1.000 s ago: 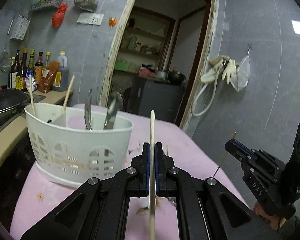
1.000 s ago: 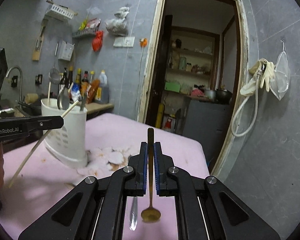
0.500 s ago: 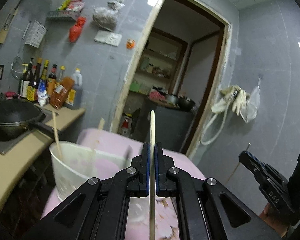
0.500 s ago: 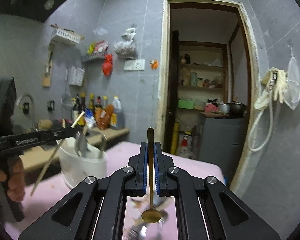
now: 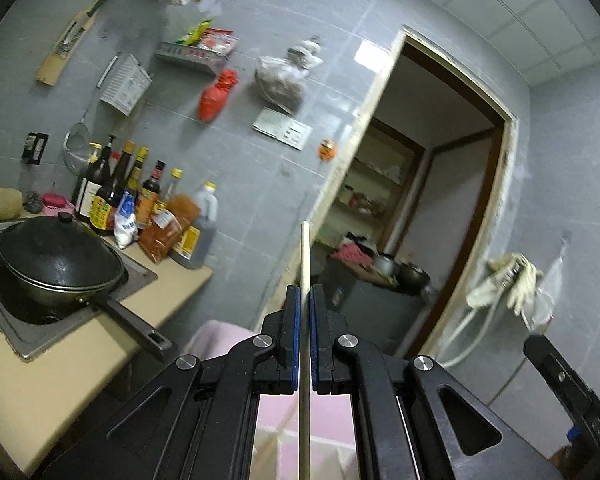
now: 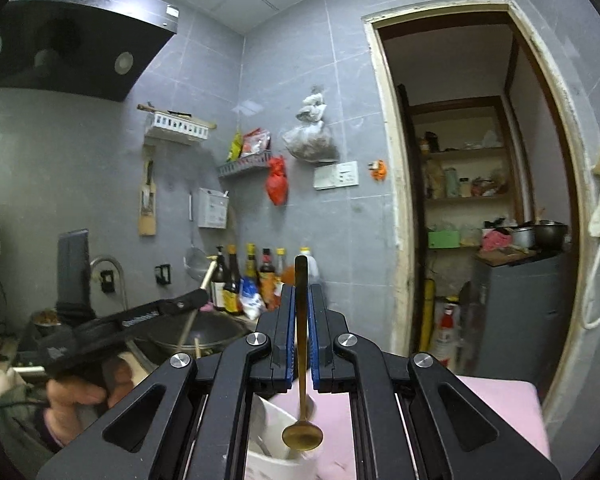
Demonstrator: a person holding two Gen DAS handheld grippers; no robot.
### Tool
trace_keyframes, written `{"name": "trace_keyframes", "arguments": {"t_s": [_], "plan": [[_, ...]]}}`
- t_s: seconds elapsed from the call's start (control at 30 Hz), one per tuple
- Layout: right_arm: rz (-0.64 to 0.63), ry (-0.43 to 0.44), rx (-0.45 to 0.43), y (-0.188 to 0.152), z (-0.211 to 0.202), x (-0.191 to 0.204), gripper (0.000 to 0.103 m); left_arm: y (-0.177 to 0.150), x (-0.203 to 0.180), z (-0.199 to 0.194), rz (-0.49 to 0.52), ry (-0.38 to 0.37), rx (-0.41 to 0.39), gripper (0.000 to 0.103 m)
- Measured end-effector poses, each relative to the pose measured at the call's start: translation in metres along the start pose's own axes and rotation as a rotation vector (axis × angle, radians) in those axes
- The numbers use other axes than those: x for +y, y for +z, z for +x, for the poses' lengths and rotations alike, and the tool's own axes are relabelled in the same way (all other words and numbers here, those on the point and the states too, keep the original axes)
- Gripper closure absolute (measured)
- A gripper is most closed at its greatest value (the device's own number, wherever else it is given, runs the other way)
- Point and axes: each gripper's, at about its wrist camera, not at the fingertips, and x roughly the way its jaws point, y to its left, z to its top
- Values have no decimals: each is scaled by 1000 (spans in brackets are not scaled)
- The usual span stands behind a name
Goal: Organize utensils
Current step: 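Carry the chopstick to the caddy with the left tool while the right tool brings the gold spoon, then lower both utensils into the caddy and open both tools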
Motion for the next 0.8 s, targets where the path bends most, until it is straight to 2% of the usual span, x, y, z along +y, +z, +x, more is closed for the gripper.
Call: {"name": "trace_keyframes", "arguments": {"t_s": [0.13, 0.43, 0.8], "plan": [[-11, 10, 7, -6, 19, 10, 99, 1, 13, 12, -12, 30, -34, 101], [10, -10, 64, -31, 42, 7, 99, -13, 23, 21, -10, 76, -127, 101], [49, -5, 146, -59, 51, -2, 99, -33, 21, 15, 30, 105, -176, 101]]}}
